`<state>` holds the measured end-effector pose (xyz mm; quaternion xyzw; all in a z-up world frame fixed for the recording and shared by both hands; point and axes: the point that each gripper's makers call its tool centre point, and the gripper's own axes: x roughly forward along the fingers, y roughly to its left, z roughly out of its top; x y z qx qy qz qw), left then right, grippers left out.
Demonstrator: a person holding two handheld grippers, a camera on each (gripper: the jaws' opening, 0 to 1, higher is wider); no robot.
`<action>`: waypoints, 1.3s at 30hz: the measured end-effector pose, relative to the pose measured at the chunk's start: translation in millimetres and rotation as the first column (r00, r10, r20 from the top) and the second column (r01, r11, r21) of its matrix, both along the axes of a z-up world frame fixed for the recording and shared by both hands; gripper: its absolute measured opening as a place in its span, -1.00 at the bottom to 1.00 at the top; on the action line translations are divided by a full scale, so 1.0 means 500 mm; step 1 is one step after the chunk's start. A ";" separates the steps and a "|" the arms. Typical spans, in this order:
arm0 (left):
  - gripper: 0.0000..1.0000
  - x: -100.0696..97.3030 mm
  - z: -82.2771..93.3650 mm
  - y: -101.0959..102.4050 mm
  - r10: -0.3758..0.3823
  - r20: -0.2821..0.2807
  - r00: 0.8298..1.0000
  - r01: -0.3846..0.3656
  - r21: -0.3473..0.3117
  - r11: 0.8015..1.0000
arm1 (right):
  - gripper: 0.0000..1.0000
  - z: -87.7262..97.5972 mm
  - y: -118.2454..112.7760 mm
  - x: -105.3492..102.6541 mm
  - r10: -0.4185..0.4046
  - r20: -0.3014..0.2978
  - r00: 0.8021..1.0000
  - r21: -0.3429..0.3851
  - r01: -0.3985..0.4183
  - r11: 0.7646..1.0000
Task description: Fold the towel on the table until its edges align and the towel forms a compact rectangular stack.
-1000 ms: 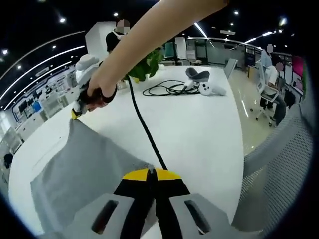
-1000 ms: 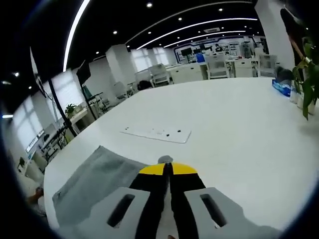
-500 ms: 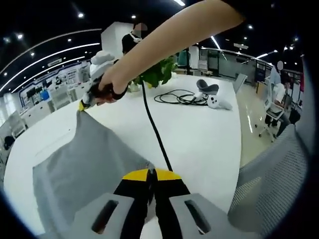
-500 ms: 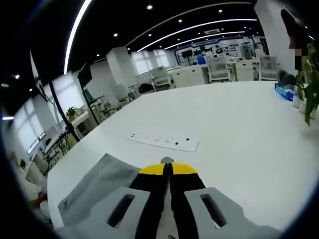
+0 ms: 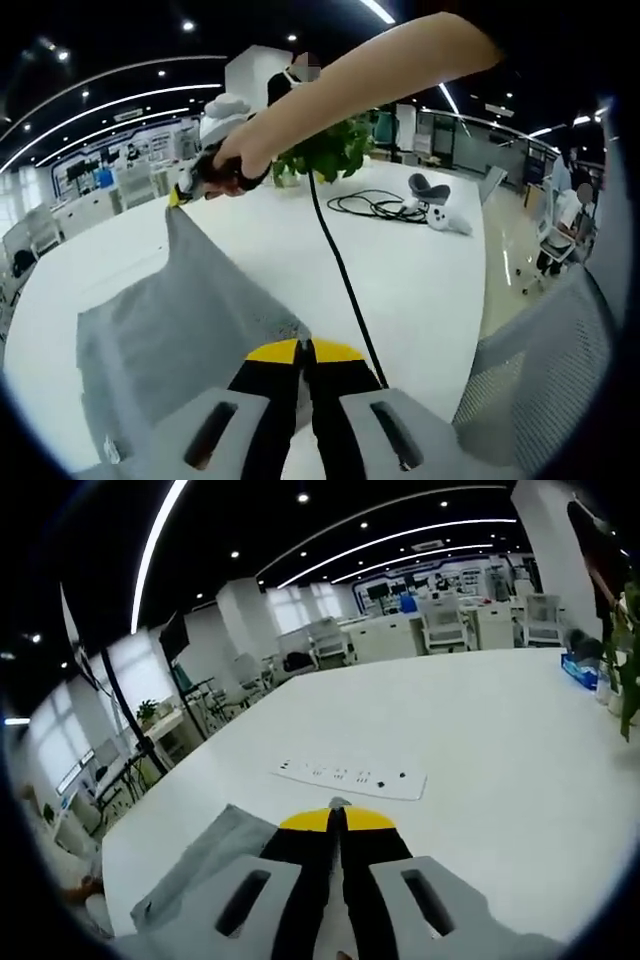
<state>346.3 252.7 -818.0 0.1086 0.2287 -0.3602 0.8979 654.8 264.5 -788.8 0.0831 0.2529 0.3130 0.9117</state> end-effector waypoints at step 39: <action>-0.94 -0.019 -0.039 0.224 0.137 -0.123 0.983 -0.145 -0.064 0.987 | -1.00 -0.021 0.171 -0.028 0.055 -0.014 0.998 -0.085 -0.056 0.995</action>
